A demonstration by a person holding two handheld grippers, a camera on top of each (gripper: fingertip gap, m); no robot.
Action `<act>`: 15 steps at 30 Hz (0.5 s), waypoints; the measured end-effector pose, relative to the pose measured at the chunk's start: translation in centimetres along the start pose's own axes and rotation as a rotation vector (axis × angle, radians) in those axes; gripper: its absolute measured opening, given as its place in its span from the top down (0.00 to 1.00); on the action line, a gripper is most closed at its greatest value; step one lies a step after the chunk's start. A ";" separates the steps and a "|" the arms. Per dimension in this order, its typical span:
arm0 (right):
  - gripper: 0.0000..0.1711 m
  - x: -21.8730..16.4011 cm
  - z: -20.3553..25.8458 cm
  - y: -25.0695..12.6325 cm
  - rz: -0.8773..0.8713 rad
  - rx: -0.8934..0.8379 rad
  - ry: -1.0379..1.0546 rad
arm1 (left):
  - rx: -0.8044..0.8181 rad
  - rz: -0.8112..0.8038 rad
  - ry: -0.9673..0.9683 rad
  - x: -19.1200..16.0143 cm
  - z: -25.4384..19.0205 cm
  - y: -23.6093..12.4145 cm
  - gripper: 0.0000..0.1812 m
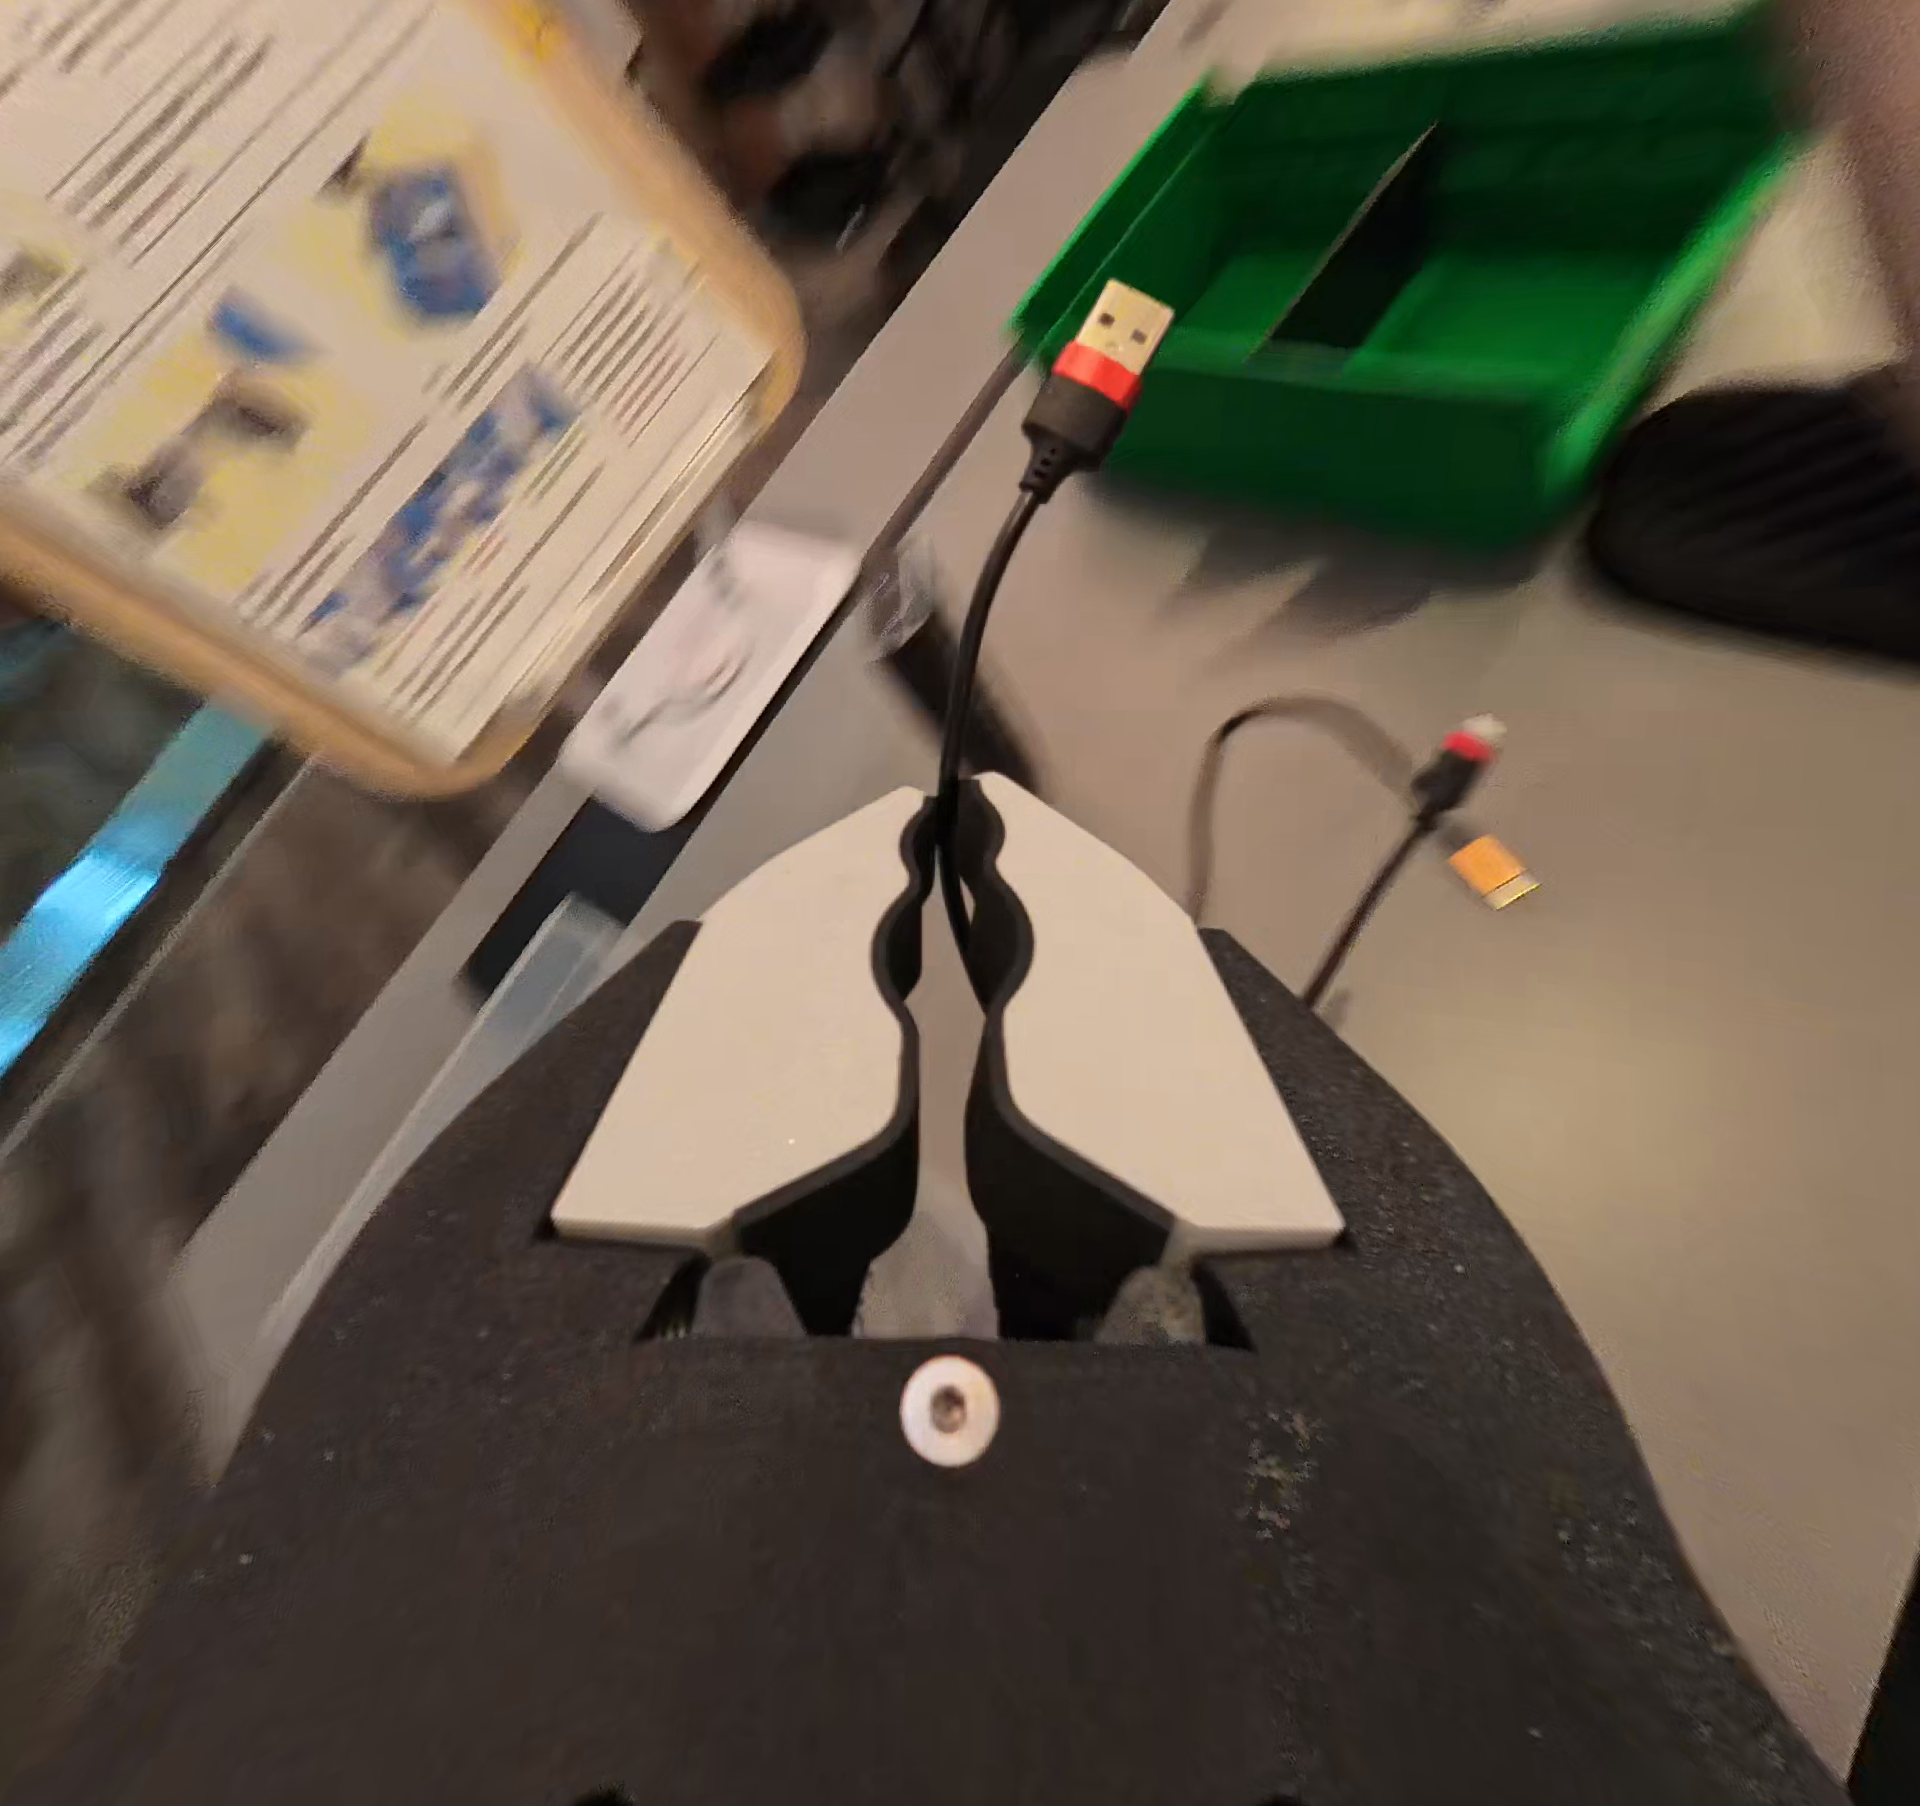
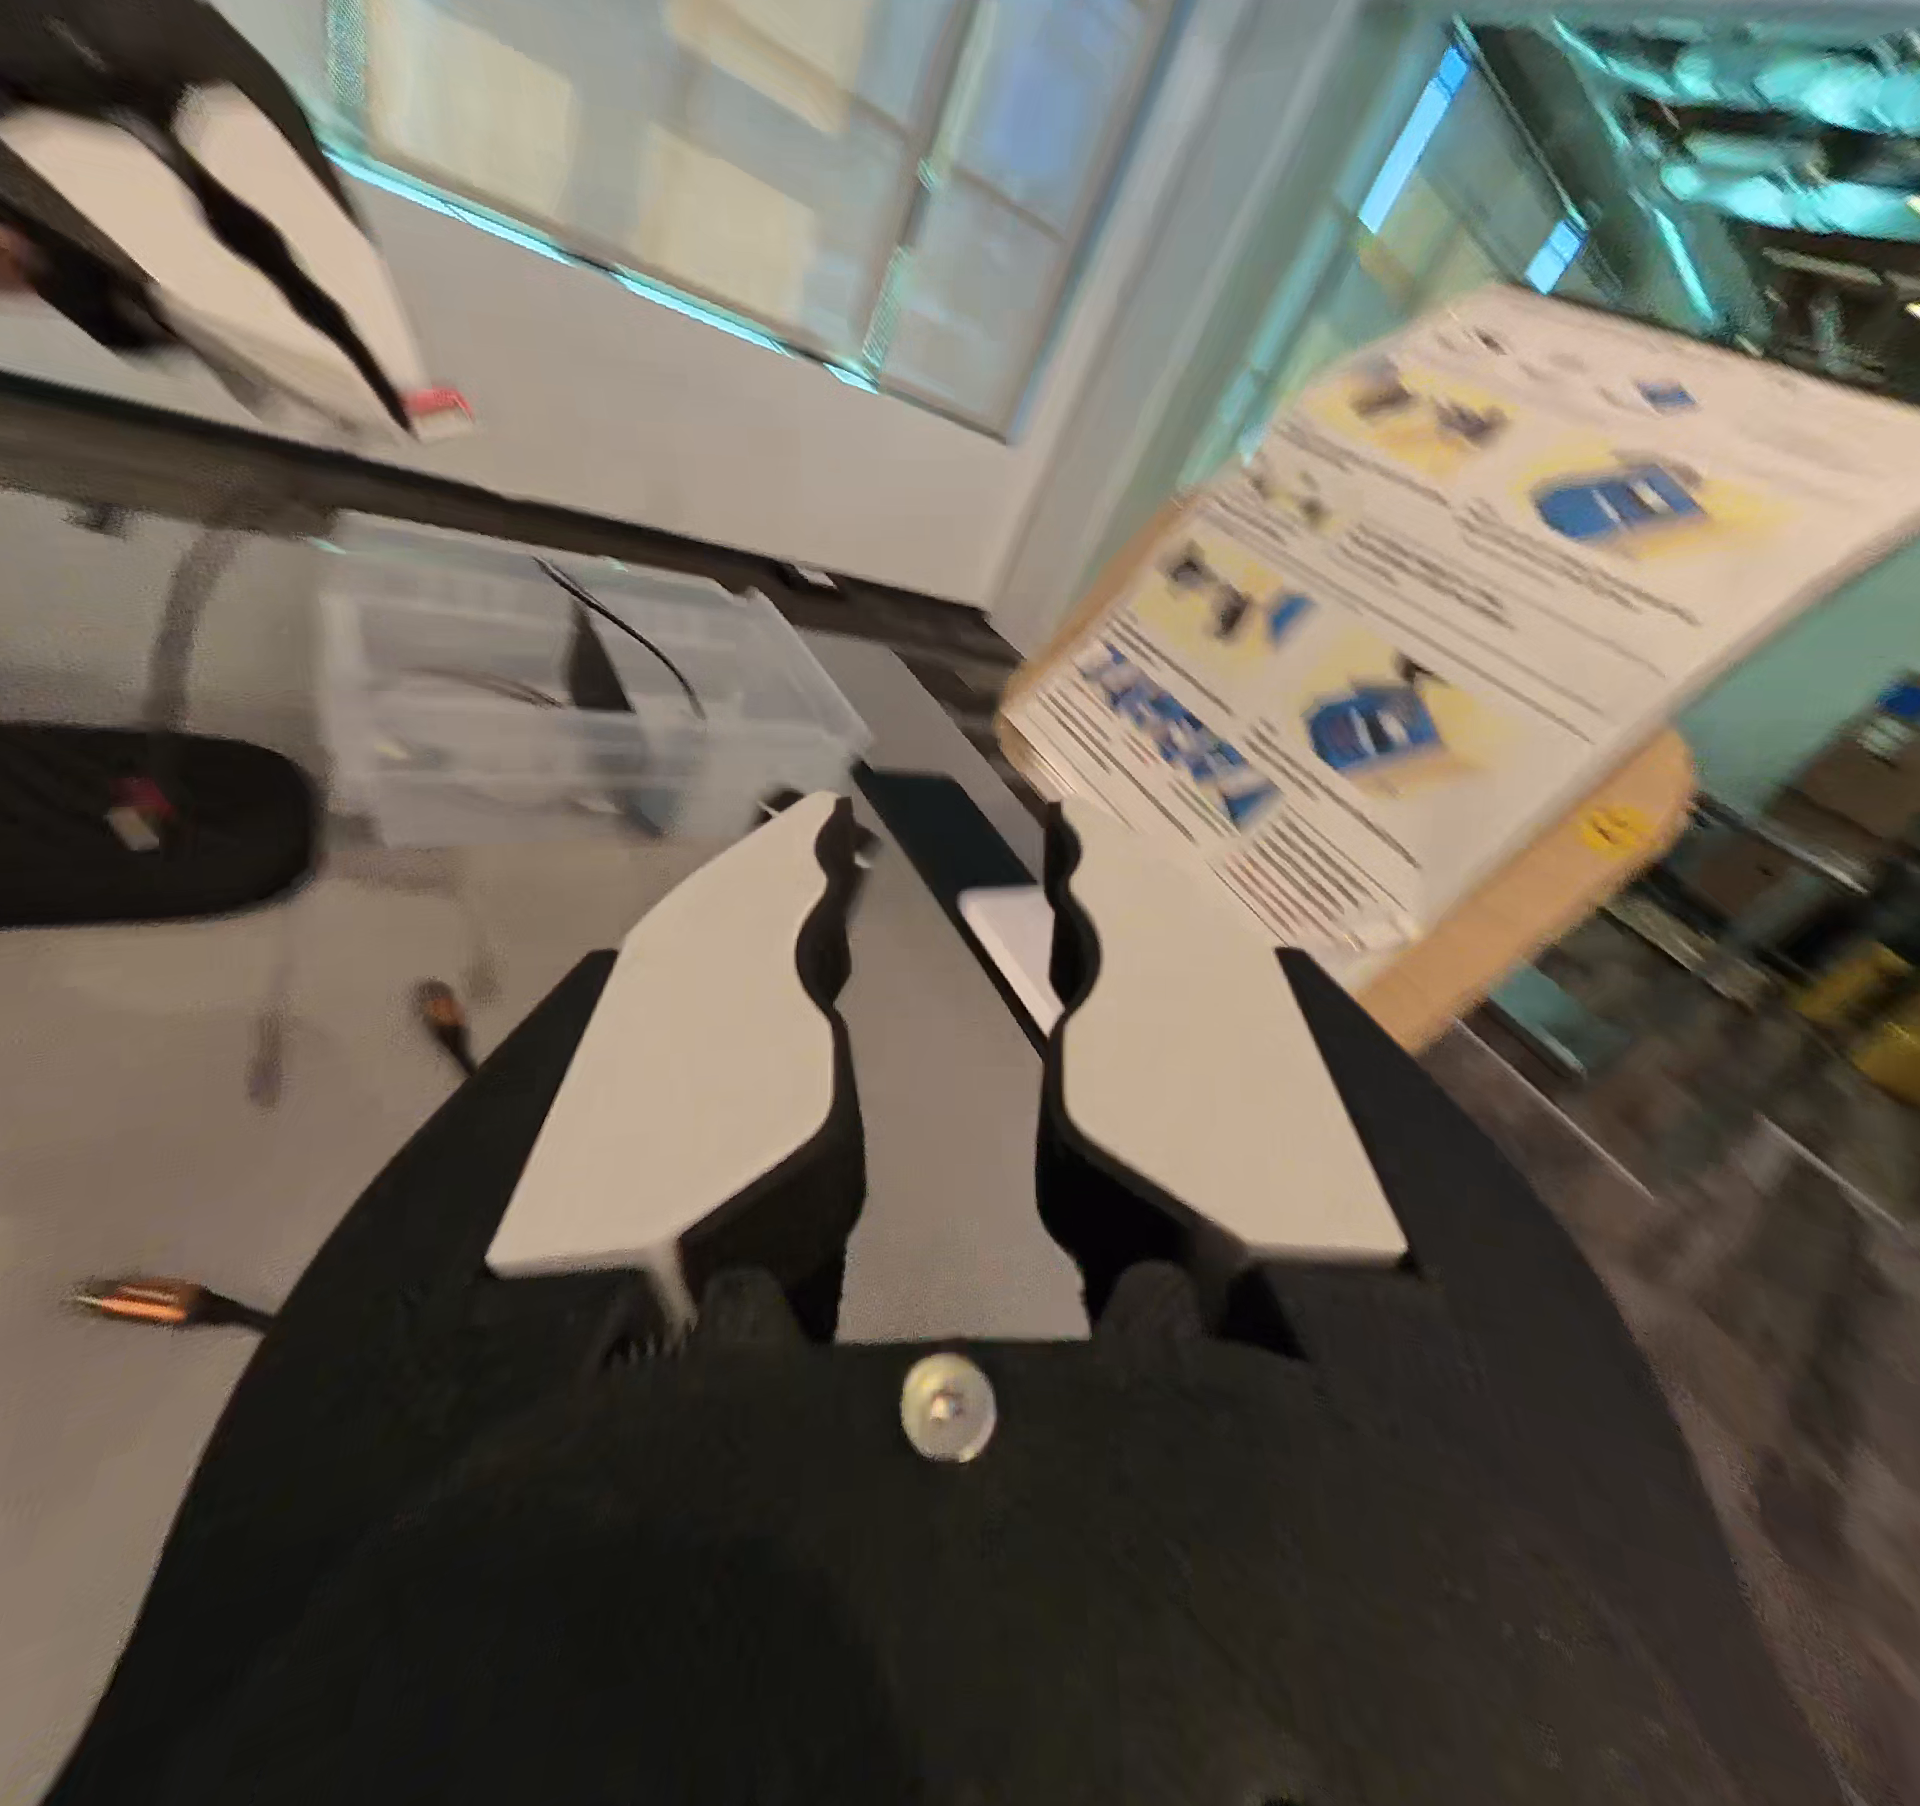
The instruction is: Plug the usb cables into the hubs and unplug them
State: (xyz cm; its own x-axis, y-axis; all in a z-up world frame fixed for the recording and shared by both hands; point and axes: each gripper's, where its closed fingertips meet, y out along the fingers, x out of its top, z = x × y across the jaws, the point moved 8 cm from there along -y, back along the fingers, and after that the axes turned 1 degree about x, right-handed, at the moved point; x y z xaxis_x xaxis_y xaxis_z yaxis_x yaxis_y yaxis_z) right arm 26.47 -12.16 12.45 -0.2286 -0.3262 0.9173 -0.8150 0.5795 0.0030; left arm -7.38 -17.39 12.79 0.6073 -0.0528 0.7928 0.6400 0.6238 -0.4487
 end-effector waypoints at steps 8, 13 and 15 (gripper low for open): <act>0.79 4.4 6.0 3.5 -0.405 0.468 0.046 | -0.379 -0.518 -0.205 2.8 -3.4 5.4 0.99; 0.79 5.3 6.2 4.4 -0.462 0.378 0.038 | -0.383 -0.583 -0.256 3.4 -2.9 6.0 0.99; 0.79 5.5 6.5 4.7 -0.471 0.372 0.035 | -0.396 -0.600 -0.270 3.5 -2.8 6.2 0.98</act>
State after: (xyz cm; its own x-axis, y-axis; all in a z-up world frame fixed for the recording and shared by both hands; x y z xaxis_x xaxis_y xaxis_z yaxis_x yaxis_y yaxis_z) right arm 17.92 -16.10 14.87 0.2148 -0.4559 0.8637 -0.9574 0.0765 0.2785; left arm 0.03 -15.92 11.59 -0.0009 -0.0702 0.9975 0.9753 0.2202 0.0164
